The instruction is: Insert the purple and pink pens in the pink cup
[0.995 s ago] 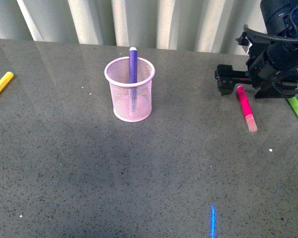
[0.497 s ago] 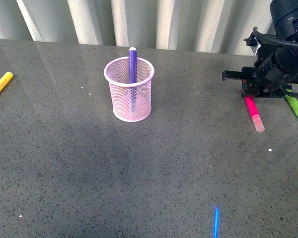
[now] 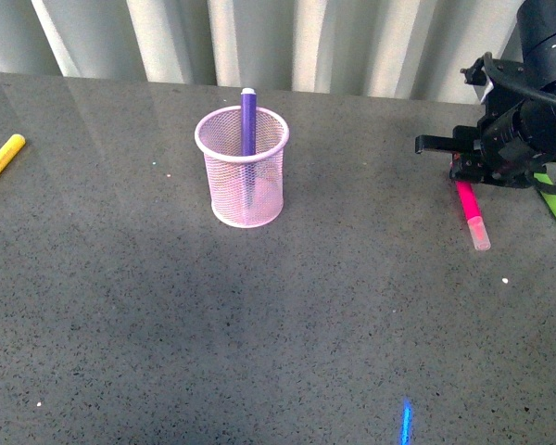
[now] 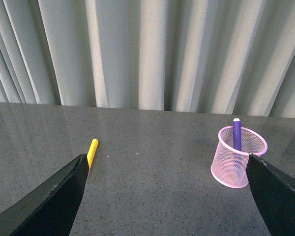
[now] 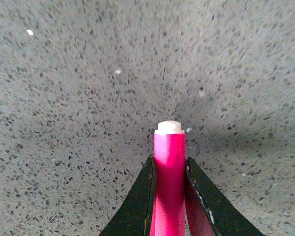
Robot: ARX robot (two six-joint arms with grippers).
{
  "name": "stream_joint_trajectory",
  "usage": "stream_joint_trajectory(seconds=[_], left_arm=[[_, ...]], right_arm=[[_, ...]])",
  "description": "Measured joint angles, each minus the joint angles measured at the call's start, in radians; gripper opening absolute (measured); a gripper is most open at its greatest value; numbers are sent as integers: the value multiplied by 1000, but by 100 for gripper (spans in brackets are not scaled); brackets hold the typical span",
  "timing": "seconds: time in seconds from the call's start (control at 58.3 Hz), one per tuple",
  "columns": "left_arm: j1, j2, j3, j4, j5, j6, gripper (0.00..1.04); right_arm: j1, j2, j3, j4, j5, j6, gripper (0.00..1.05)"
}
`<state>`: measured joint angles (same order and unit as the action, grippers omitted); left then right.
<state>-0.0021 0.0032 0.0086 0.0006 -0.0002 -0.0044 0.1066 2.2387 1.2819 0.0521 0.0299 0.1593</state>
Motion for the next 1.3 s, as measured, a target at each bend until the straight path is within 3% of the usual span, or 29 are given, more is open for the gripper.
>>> stream_joint_trajectory(seconds=[0.154,0.309,0.429,0.566,0.909,1.304], left_arm=[[0,0,0,0,0,0,98],[0,0,0,0,0,0,98],[0,0,0,0,0,0,98],[0,0,0,0,0,0,98],[0,0,0,0,0,0,98],[0,0,0,0,0,0,98]], right_arm=[[7,-97,-118,225,22,-92,12],[28,-191,-185,433,-19,-167,12],[69,-234,-196,560,-81,-220,12],[189,-224,-180,730,-206,-308,12],[376,-122,-32,811,-220,-328,12],[438,-54,-4,846,-154,-217,12]])
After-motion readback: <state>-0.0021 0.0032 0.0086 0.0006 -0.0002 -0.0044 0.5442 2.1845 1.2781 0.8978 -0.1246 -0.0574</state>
